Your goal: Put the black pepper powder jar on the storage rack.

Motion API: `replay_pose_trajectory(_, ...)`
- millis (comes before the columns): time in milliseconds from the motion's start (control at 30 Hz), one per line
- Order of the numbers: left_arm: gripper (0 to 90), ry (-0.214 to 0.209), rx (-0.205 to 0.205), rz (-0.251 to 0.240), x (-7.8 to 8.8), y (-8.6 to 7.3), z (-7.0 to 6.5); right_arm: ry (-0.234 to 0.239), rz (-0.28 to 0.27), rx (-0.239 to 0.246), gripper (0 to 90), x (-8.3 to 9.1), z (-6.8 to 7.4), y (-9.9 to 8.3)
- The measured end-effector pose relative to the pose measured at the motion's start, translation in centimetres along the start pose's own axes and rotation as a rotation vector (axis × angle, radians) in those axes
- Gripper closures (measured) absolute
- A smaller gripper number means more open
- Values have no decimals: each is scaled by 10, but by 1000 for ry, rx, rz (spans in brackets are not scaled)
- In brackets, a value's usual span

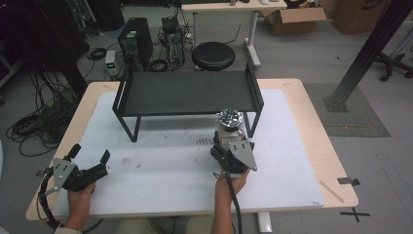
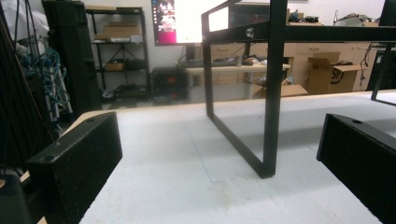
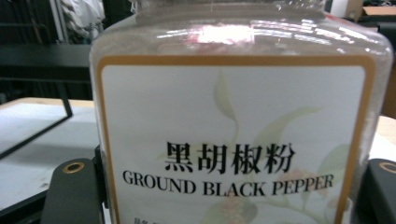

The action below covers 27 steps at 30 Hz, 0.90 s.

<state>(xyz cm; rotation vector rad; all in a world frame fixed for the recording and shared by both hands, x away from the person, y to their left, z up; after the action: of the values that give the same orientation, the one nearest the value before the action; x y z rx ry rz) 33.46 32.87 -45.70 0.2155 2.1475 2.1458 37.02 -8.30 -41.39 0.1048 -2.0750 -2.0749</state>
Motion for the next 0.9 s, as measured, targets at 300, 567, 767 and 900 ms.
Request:
replay_pose_trajectory(300, 5, 1, 1, 0, 0, 0, 0, 51, -31, -2, 257, 10, 1, 24)
replay_pose_trajectory(567, 5, 1, 1, 0, 0, 0, 0, 96, -75, -1, 256, 18, 5, 52)
replay_pose_trajectory(767, 5, 2, 1, -1, 0, 0, 0, 123, -97, 7, 256, 21, 9, 68)
replay_pose_trajectory(900, 5, 1, 2, -1, 0, 0, 0, 142, -110, 8, 256, 22, 12, 77)
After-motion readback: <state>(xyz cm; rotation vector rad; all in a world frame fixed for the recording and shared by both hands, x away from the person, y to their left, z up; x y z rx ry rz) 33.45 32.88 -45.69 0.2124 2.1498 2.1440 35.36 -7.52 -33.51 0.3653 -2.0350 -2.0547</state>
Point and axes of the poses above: each handheld gripper's, and its own axes: x roughly backward along the jaws, y roughly out of its top, z roughly to its left, the point moved 8 cm from there along -x, roughly forward along the jaws, and after that the axes turned 1 degree about y, right-handed, at the moved point
